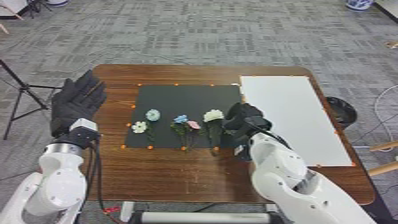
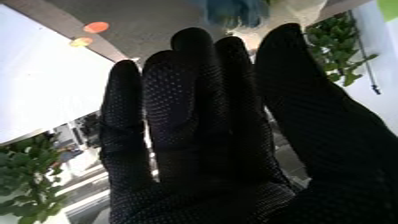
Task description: Arrange flowers
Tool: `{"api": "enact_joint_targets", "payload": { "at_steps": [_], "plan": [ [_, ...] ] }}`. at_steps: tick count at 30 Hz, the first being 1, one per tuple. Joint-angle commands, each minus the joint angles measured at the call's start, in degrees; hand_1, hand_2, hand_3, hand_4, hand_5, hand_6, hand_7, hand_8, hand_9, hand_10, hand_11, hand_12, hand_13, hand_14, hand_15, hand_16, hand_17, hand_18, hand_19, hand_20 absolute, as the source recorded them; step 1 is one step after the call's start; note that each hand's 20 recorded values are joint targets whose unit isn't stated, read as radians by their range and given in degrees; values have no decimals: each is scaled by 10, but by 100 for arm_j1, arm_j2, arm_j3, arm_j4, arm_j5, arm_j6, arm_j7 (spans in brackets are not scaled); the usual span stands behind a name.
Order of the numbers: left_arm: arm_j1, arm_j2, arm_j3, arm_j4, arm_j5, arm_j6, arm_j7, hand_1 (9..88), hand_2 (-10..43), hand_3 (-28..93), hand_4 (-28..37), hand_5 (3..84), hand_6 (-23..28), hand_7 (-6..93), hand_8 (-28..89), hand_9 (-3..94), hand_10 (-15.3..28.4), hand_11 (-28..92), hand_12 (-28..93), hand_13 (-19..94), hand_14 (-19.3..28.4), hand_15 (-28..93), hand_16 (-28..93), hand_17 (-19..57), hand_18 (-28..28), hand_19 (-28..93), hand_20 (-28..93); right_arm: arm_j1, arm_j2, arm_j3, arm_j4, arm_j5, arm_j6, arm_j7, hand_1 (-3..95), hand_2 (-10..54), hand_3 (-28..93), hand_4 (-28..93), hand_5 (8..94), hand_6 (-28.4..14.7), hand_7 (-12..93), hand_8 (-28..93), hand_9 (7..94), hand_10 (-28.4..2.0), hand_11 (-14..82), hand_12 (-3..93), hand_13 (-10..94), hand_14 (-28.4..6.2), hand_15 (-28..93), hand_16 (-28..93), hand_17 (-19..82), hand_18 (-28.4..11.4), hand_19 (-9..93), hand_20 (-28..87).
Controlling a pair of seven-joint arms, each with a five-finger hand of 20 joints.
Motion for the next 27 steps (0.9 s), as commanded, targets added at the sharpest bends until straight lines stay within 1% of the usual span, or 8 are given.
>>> {"api": "enact_joint_targets", "payload": {
  "at_steps": [1, 5, 7, 9, 14, 20, 24, 27],
  "plan": [
    [133, 15, -91, -147, 175, -164, -89, 270, 177, 690, -283, 416, 90, 92, -83, 314, 148, 191, 81, 232, 153, 206, -44, -70, 131, 315, 62, -773, -112, 1068, -468, 521, 543, -274, 420, -95, 727, -274, 618, -23, 186, -119, 647, -133, 292, 255, 631, -91, 639, 310, 294, -211, 727, 319],
    [326, -22, -333, -370, 939, -428, -233, 267, 178, 687, -283, 409, 91, 86, -82, 309, 146, 184, 79, 227, 149, 193, -46, -70, 131, 313, 63, -1227, -260, 1814, -475, 2391, 1582, -1545, 354, -23, 728, -227, 602, -39, 172, -111, 631, -149, 222, 208, 629, -102, 535, 246, 290, -191, 692, 279],
    [369, -88, -399, -414, 1109, -402, -230, 267, 178, 687, -283, 406, 91, 82, -81, 307, 145, 181, 78, 225, 147, 187, -47, -70, 131, 311, 62, -1260, -282, 1920, -270, 3381, 2104, -2414, 333, 24, 736, -225, 596, -44, 170, -110, 620, -156, 202, 196, 616, -113, 502, 226, 282, -182, 643, 248],
    [341, -204, -390, -323, 1167, -414, -204, 266, 178, 687, -283, 405, 91, 79, -80, 306, 145, 178, 76, 223, 145, 182, -47, -69, 131, 309, 61, -1332, -309, 2194, -180, 4074, 2003, -2845, 325, 39, 741, -227, 598, -43, 176, -110, 619, -155, 201, 193, 608, -115, 488, 218, 278, -170, 597, 216],
    [410, -333, -307, -212, 843, -389, -122, 266, 179, 685, -283, 406, 90, 79, -77, 307, 143, 177, 77, 226, 141, 180, -44, -68, 129, 305, 61, -1605, -452, 2816, -178, 5740, 1717, -3754, 280, 61, 763, -232, 568, -32, 181, -118, 601, -150, 181, 183, 521, -123, 389, 195, 232, -163, 486, 167],
    [587, -410, -487, -189, 721, -382, -11, 260, 178, 687, -283, 398, 88, 64, -80, 304, 141, 164, 65, 202, 124, 146, -52, -67, 125, 298, 60, -1881, -579, 3240, -229, 6451, 1099, -4174, 185, 96, 765, -230, 510, -45, 153, -105, 525, -163, 128, 181, 407, -146, 270, 182, 197, -132, 323, 142],
    [635, -431, -573, -262, 689, -256, 28, 257, 176, 687, -283, 392, 84, 57, -80, 297, 137, 156, 58, 187, 112, 129, -55, -64, 115, 287, 57, -2138, -599, 3428, -333, 6799, 671, -4388, 135, 105, 764, -234, 465, -50, 109, -88, 475, -169, 78, 173, 346, -144, 170, 184, 177, -116, 229, 154],
    [647, -458, -624, -278, 647, -289, 63, 256, 175, 688, -283, 391, 84, 56, -79, 296, 136, 155, 58, 203, 117, 139, -52, -62, 115, 286, 58, -2250, -630, 3533, -421, 6930, 358, -4358, 113, 111, 757, -236, 443, -54, 83, -80, 453, -167, 55, 167, 332, -146, 125, 188, 163, -122, 214, 162]
  ]
}}
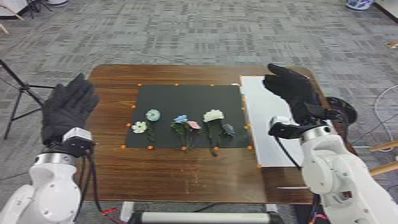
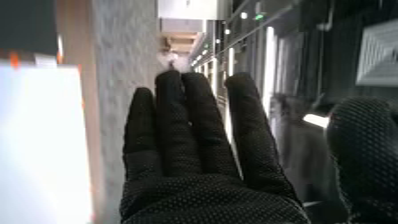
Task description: Arrange flowers
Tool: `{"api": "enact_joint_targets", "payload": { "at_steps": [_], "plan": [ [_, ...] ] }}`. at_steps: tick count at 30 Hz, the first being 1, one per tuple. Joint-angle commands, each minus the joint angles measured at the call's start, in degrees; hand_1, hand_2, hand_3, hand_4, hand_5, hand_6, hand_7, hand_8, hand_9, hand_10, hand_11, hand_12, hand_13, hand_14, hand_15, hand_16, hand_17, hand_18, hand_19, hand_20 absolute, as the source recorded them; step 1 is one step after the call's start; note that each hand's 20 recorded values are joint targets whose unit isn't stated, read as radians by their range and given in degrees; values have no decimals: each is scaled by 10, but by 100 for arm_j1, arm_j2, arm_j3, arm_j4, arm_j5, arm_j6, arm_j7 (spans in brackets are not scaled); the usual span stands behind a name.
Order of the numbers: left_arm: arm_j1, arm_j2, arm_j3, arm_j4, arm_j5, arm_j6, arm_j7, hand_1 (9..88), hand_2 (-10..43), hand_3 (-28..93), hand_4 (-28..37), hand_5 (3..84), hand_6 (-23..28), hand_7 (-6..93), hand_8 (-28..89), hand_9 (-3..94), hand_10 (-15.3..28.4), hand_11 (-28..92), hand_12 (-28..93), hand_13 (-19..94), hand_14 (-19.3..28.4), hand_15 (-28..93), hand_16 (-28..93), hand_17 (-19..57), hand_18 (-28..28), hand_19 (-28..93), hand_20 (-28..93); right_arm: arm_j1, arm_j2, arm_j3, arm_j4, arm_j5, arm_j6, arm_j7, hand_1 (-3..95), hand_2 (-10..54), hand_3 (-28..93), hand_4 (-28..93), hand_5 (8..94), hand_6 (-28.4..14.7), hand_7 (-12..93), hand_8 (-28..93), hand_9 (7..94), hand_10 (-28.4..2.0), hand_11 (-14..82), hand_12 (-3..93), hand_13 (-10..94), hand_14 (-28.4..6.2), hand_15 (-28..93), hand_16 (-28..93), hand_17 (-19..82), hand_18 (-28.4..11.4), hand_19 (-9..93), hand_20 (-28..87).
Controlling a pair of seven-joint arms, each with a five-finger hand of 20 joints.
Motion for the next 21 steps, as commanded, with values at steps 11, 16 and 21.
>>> {"api": "enact_joint_targets", "payload": {
  "at_steps": [11, 16, 21],
  "plan": [
    [231, -64, -453, -143, -213, 97, 196, 255, 175, 686, -283, 382, 84, 51, -77, 286, 137, 152, 57, 201, 120, 139, -53, -61, 115, 288, 60, -427, -45, 524, -519, 511, -832, -328, 97, 116, 745, -233, 410, -63, 53, -69, 397, -170, 39, 157, 303, -137, 81, 201, 137, -133, 238, 150],
    [242, -100, -462, -146, -339, 97, 231, 255, 175, 686, -283, 378, 83, 50, -76, 282, 136, 151, 57, 200, 120, 137, -53, -61, 115, 288, 60, -471, -45, 625, -532, 524, -893, -273, 98, 115, 745, -232, 407, -63, 50, -67, 395, -169, 40, 155, 306, -138, 80, 208, 134, -141, 245, 146],
    [284, -138, -476, -144, -363, 93, 227, 255, 175, 685, -283, 376, 83, 50, -76, 276, 135, 149, 57, 196, 117, 133, -54, -62, 115, 289, 60, -543, -87, 689, -553, 525, -958, -183, 100, 114, 743, -231, 404, -63, 46, -67, 387, -169, 37, 153, 303, -139, 76, 210, 132, -144, 250, 143]
  ]
}}
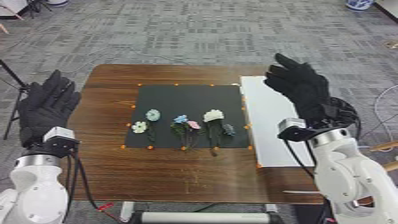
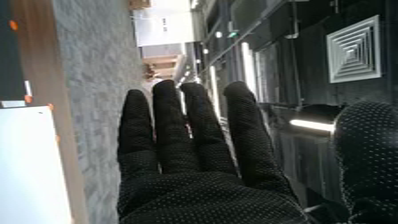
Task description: Arrange flowers
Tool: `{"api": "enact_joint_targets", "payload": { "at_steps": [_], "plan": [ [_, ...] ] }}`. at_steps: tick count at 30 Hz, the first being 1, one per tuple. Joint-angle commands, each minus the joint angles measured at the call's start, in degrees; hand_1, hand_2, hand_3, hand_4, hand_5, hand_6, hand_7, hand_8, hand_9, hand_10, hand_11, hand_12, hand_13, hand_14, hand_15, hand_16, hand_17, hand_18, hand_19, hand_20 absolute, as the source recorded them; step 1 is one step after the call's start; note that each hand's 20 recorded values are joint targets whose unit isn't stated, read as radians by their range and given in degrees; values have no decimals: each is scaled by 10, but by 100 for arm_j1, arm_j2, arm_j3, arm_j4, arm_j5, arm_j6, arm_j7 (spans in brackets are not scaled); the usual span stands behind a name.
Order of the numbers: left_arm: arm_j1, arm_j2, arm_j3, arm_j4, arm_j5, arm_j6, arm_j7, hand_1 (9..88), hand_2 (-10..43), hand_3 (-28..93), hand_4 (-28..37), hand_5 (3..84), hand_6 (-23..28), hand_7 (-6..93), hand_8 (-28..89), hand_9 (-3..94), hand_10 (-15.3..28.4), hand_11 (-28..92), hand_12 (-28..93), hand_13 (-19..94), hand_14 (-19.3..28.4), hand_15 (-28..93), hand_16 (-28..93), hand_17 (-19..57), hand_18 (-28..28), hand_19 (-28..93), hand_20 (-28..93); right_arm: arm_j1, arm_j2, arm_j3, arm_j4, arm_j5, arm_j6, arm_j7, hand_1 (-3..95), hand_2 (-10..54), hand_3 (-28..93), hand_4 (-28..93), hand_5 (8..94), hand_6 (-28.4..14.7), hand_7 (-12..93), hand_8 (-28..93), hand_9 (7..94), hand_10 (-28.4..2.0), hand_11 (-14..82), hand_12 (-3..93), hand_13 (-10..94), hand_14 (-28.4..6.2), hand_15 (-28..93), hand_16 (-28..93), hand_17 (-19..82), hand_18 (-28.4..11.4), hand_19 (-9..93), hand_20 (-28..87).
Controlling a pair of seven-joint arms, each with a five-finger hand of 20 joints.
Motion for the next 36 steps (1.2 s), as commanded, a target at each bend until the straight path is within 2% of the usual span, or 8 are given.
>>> {"api": "enact_joint_targets", "payload": {
  "at_steps": [1, 8, 13, 18, 19, 24, 30, 36],
  "plan": [
    [93, -92, -29, -18, -148, 28, 59, 255, 175, 685, -283, 376, 82, 49, -76, 275, 135, 149, 56, 194, 116, 131, -54, -62, 115, 289, 60, -124, -46, 121, -69, -36, -82, 0, 99, 114, 743, -231, 403, -63, 46, -67, 385, -169, 37, 152, 302, -139, 75, 210, 131, -144, 250, 142],
    [117, -140, -73, 31, -147, 16, -9, 255, 175, 684, -283, 374, 82, 49, -76, 269, 132, 143, 55, 188, 110, 125, -53, -63, 114, 289, 60, -116, -78, 151, -51, -113, -223, 219, 99, 114, 739, -230, 394, -62, 40, -65, 372, -171, 33, 150, 282, -141, 64, 210, 125, -145, 250, 137],
    [138, -187, -200, 35, -162, 11, -58, 254, 174, 681, -283, 372, 81, 47, -76, 264, 131, 141, 55, 184, 107, 119, -54, -63, 114, 290, 60, -85, -98, 51, -29, -213, -256, 326, 98, 111, 738, -227, 385, -65, 32, -66, 362, -173, 30, 146, 273, -136, 55, 207, 121, -146, 255, 134],
    [183, -290, -410, 46, -113, -89, -257, 244, 183, 663, -283, 368, 82, 43, -75, 257, 132, 135, 55, 177, 107, 113, -51, -64, 112, 285, 58, -23, -130, 29, -4, -368, -549, 430, 96, 104, 733, -226, 365, -68, 23, -65, 330, -174, 19, 140, 240, -129, 31, 195, 106, -141, 254, 130],
    [241, -173, -392, 52, -233, -24, -148, 240, 185, 659, -283, 367, 82, 42, -75, 256, 132, 135, 56, 175, 107, 113, -51, -65, 112, 285, 58, 6, -140, 14, 11, -367, -596, 470, 96, 103, 732, -225, 363, -68, 22, -64, 328, -174, 18, 139, 238, -129, 29, 195, 105, -141, 254, 129],
    [339, -261, -531, 51, -315, -35, -166, 239, 196, 622, -283, 366, 85, 35, -72, 254, 133, 132, 58, 172, 108, 111, -49, -66, 112, 283, 59, 65, -125, -43, 31, -396, -645, 510, 95, 100, 729, -223, 360, -67, 19, -61, 321, -173, 17, 136, 232, -129, 24, 192, 99, -142, 257, 125],
    [414, -283, -564, 83, -618, 9, -68, 262, 204, 557, -283, 364, 85, 32, -69, 251, 134, 127, 60, 170, 110, 110, -47, -68, 112, 283, 60, 92, -85, -57, 18, -379, -575, 495, 96, 98, 727, -222, 361, -64, 23, -58, 316, -173, 17, 136, 232, -133, 25, 193, 97, -145, 260, 122],
    [505, -281, -613, 72, -646, 81, -30, 313, 213, 451, -283, 363, 86, 31, -68, 251, 134, 126, 61, 171, 114, 113, -44, -68, 112, 282, 60, 152, -36, -103, -4, -509, -588, 434, 101, 98, 725, -221, 371, -63, 30, -60, 333, -172, 24, 140, 264, -141, 48, 205, 102, -160, 288, 134]
  ]
}}
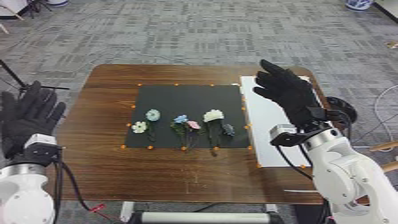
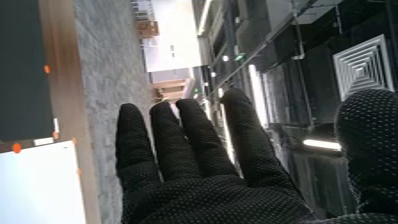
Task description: Arrange flowers
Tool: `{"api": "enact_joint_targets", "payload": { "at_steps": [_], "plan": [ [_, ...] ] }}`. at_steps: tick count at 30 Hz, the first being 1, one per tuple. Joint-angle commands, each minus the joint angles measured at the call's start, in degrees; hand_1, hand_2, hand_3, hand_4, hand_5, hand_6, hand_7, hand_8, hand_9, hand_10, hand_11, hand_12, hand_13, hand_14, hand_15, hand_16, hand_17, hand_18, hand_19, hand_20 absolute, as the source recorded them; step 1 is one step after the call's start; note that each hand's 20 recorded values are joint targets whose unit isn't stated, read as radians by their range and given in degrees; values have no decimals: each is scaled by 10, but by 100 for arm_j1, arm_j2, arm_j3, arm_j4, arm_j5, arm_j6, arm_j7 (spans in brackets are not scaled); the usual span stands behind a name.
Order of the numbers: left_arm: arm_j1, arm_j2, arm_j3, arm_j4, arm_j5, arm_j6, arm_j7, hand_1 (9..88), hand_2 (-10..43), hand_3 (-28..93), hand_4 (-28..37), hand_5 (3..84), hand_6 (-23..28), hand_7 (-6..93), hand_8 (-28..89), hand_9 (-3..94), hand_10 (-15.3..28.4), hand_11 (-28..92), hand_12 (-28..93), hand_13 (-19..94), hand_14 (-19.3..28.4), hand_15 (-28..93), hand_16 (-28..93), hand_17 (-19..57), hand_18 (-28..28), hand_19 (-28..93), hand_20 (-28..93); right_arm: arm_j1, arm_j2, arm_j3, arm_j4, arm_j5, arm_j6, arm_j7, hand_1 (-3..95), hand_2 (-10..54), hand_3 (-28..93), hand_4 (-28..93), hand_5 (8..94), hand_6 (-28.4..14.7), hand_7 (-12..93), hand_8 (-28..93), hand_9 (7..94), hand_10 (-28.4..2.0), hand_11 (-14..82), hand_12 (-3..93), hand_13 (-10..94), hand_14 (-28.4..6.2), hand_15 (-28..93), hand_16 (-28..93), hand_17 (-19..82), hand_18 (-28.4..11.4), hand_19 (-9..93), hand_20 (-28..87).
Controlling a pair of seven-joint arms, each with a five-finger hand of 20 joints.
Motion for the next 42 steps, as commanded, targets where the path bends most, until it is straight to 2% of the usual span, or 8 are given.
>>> {"api": "enact_joint_targets", "payload": {
  "at_steps": [1, 5, 9, 14, 16, 28, 34, 42],
  "plan": [
    [185, -38, -63, 4, -104, 117, 104, 313, 213, 449, -283, 363, 87, 31, -68, 251, 134, 126, 62, 172, 115, 114, -44, -68, 113, 283, 61, 110, 49, -27, -10, -159, -139, -17, 104, 99, 722, -221, 376, -63, 33, -60, 348, -172, 29, 143, 292, -144, 69, 215, 106, -168, 322, 152],
    [138, -18, -30, 4, -117, 186, 137, 308, 214, 454, -283, 367, 90, 33, -67, 254, 137, 130, 63, 177, 123, 120, -42, -69, 114, 285, 61, 352, 100, -271, 27, -600, -390, 52, 108, 111, 716, -223, 408, -63, 46, -64, 407, -165, 45, 154, 356, -153, 148, 250, 112, -186, 443, 214],
    [192, -6, -25, -57, -61, 343, 100, 274, 212, 526, -283, 371, 92, 39, -68, 257, 139, 137, 64, 181, 126, 126, -43, -70, 115, 289, 61, 574, 119, -610, -77, -779, -395, 368, 125, 131, 721, -223, 471, -76, 66, -78, 480, -142, 66, 157, 473, -136, 428, 221, 144, -198, 595, 334],
    [252, 14, -26, -88, -104, 439, 146, 236, 199, 650, -283, 378, 94, 51, -70, 265, 141, 152, 67, 193, 137, 152, -39, -71, 117, 300, 62, 698, 93, -841, -115, -813, -816, 569, 164, 160, 718, -221, 527, -75, 89, -86, 587, -166, 193, 202, 515, -147, 635, 254, 185, -206, 664, 388],
    [286, -14, -47, -109, -37, 431, 110, 238, 196, 656, -283, 381, 94, 54, -70, 267, 141, 155, 67, 195, 137, 156, -40, -71, 118, 303, 62, 734, 102, -960, -148, -826, -805, 648, 167, 162, 718, -221, 533, -74, 92, -88, 596, -168, 213, 213, 519, -148, 650, 259, 190, -207, 670, 394],
    [366, -11, 12, -147, -63, 451, 109, 241, 195, 665, -283, 387, 95, 62, -74, 282, 145, 171, 66, 207, 138, 173, -45, -73, 121, 314, 62, 1198, -84, -1456, -220, -920, -1956, 2126, 204, 196, 682, -207, 584, -72, 97, -91, 701, -168, 313, 257, 615, -147, 720, 307, 270, -229, 761, 431],
    [379, -46, -1, -163, -20, 427, 93, 242, 195, 665, -283, 389, 96, 61, -74, 285, 146, 173, 67, 211, 140, 178, -47, -77, 126, 321, 63, 1295, -148, -1464, -276, -1278, -2618, 2986, 210, 201, 672, -191, 612, -80, 95, -89, 702, -177, 178, 191, 648, -142, 680, 276, 289, -234, 769, 402],
    [409, -38, -14, -171, -19, 428, 125, 243, 196, 664, -283, 389, 96, 61, -74, 287, 146, 171, 67, 214, 140, 179, -49, -78, 127, 323, 61, 1467, -148, -1586, -316, -1712, -3117, 3821, 196, 196, 635, -183, 646, -89, 92, -90, 675, -188, 115, 159, 679, -141, 652, 255, 319, -233, 781, 380]
  ]
}}
